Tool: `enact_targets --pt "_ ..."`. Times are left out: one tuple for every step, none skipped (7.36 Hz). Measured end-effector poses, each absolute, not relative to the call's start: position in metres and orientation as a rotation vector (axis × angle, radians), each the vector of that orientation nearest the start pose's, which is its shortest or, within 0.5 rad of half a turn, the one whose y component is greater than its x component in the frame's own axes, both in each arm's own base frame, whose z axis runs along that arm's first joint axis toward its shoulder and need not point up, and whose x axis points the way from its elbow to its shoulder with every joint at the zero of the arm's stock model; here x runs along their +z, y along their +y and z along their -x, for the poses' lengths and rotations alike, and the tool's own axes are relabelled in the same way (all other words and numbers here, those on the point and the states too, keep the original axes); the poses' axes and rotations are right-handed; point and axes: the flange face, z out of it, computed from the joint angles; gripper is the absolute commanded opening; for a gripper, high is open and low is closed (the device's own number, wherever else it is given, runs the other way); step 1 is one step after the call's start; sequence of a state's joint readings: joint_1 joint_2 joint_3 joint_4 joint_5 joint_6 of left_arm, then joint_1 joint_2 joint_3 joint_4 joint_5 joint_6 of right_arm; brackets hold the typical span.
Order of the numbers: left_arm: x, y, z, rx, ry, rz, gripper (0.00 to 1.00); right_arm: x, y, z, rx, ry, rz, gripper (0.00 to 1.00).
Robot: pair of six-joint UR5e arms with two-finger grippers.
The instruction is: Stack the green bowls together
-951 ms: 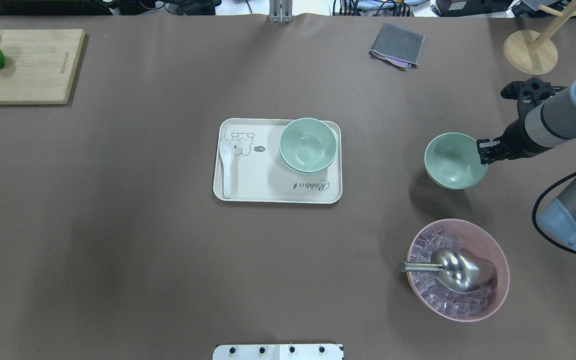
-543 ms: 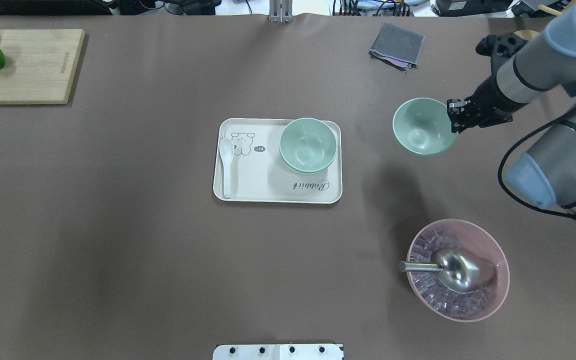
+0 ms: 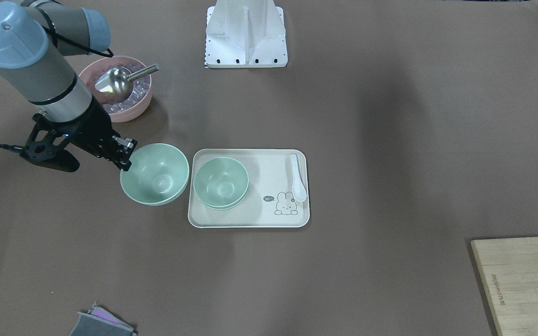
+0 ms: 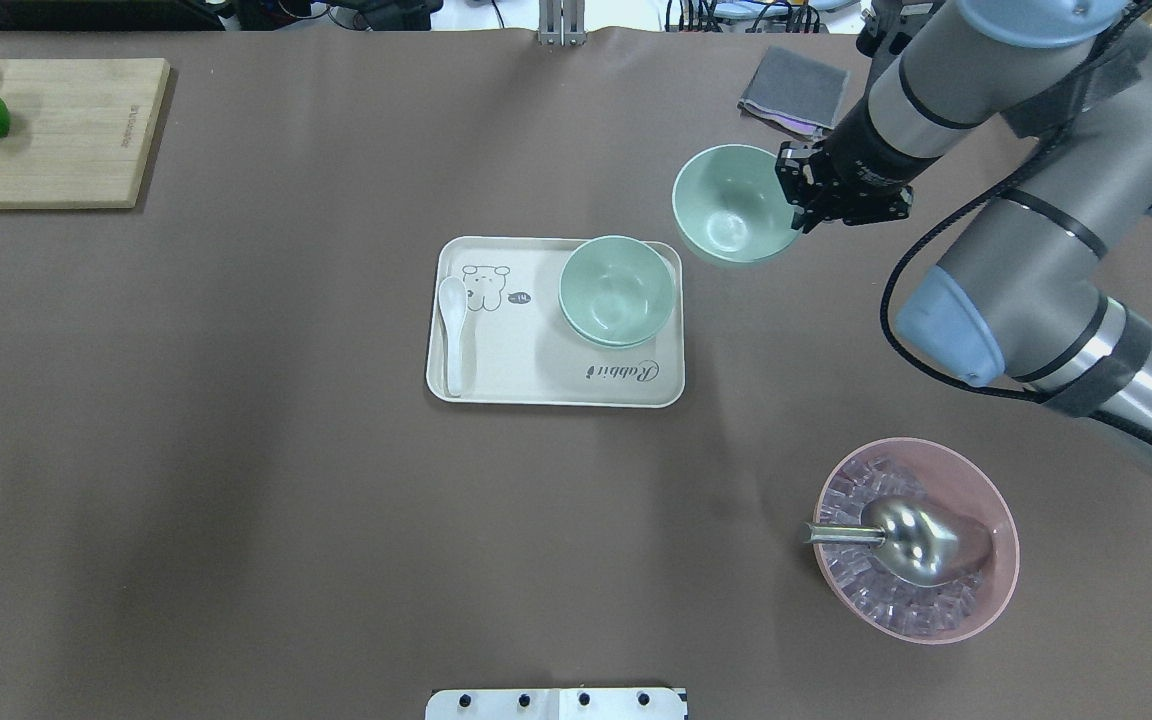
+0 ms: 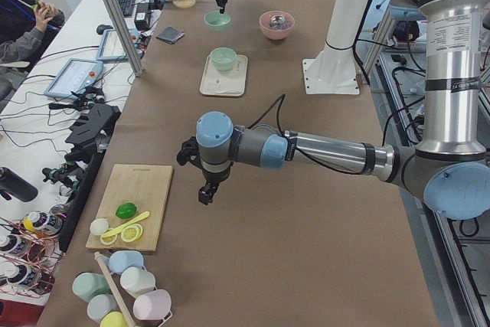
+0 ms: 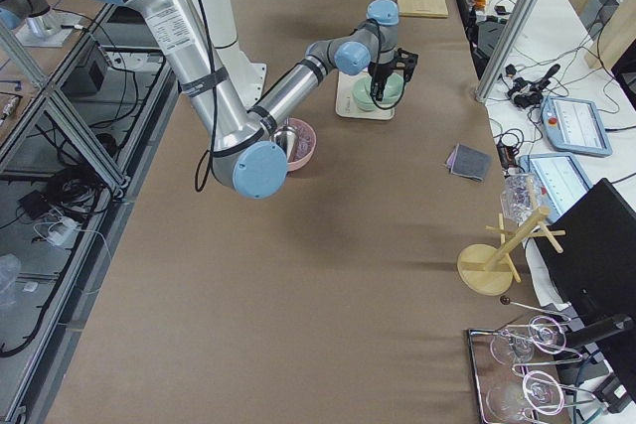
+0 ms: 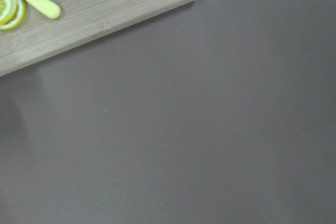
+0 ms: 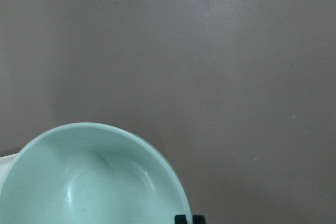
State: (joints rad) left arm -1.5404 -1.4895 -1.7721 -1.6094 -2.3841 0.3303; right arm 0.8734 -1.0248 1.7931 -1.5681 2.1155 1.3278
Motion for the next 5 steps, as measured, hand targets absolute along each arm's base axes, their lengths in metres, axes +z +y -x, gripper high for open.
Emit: enact_targets --pt "0.599 -0.464 0.054 0.415 0.783 -0.271 0.99 0.23 -0.534 0.374 0.429 -0.91 0.052 0.0" --pt "0.603 -0.464 0.057 0.418 0.783 -0.27 0.99 0.22 -0.527 0.402 0.471 -0.901 0.057 0.0" --pt "0.604 -0.463 0.058 0.419 0.784 -0.269 0.99 0.216 -0.517 0.424 0.495 -0.892 0.063 0.0" --pt "0.605 -0.462 0.058 0.418 0.784 -0.268 0.99 0.216 -0.506 0.443 0.513 -0.883 0.06 0.0" --pt "0.606 -0.462 0.058 0.416 0.785 -0.266 0.99 0.218 -0.499 0.46 0.526 -0.883 0.053 0.0"
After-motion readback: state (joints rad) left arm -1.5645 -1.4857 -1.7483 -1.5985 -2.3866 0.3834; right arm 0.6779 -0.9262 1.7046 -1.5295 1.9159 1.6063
